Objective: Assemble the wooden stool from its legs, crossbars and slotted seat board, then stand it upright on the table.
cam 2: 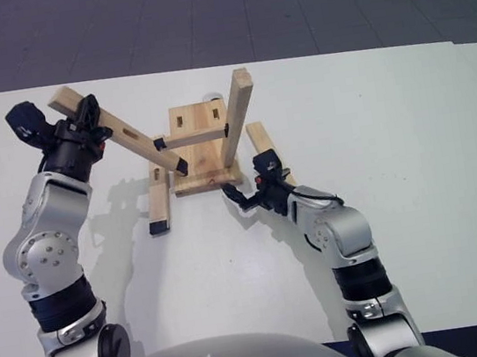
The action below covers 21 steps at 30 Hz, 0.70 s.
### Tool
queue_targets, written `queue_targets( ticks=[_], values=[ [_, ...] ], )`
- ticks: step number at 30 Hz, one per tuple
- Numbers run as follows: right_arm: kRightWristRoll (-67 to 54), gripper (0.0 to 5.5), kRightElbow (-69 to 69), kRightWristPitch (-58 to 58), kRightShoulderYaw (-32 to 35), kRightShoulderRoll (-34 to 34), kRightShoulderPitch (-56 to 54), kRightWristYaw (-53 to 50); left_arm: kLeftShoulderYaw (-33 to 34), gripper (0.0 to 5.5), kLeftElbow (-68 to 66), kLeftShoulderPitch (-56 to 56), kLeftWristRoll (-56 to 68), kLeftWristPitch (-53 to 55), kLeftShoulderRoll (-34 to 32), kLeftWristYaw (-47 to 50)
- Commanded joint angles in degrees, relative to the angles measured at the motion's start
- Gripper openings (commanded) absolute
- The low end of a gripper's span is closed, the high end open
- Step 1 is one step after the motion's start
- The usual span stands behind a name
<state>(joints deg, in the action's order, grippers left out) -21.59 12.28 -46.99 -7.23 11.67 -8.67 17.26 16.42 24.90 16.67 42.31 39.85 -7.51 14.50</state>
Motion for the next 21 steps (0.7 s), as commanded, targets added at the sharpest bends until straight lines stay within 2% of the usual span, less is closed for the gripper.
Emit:
queue_targets(
  ticks=[1,8,14,21],
  values=[
    [0.8,5.40,-0.1,0.5,0.5,-1.0,0.8,-1.0,1.4,1.02,2.9,1.6,1.7,5.7,-0.9,4.0],
    [1.9,5.40,-0.9,1.6,0.7,-2.2,-1.0,-2.1,-2.6,1.02,4.3,0.6,-0.6,11.7,-0.9,6.2],
    [2.7,5.40,2.3,3.3,1.2,-1.7,-0.8,-2.1,-10.5,1.02,6.6,-4.7,-12.3,6.4,-3.7,4.0],
    [2.4,5.40,3.3,3.2,1.1,-1.8,0.1,-1.9,-10.7,1.03,5.1,-11.5,-16.2,0.1,0.2,3.8]
  ],
)
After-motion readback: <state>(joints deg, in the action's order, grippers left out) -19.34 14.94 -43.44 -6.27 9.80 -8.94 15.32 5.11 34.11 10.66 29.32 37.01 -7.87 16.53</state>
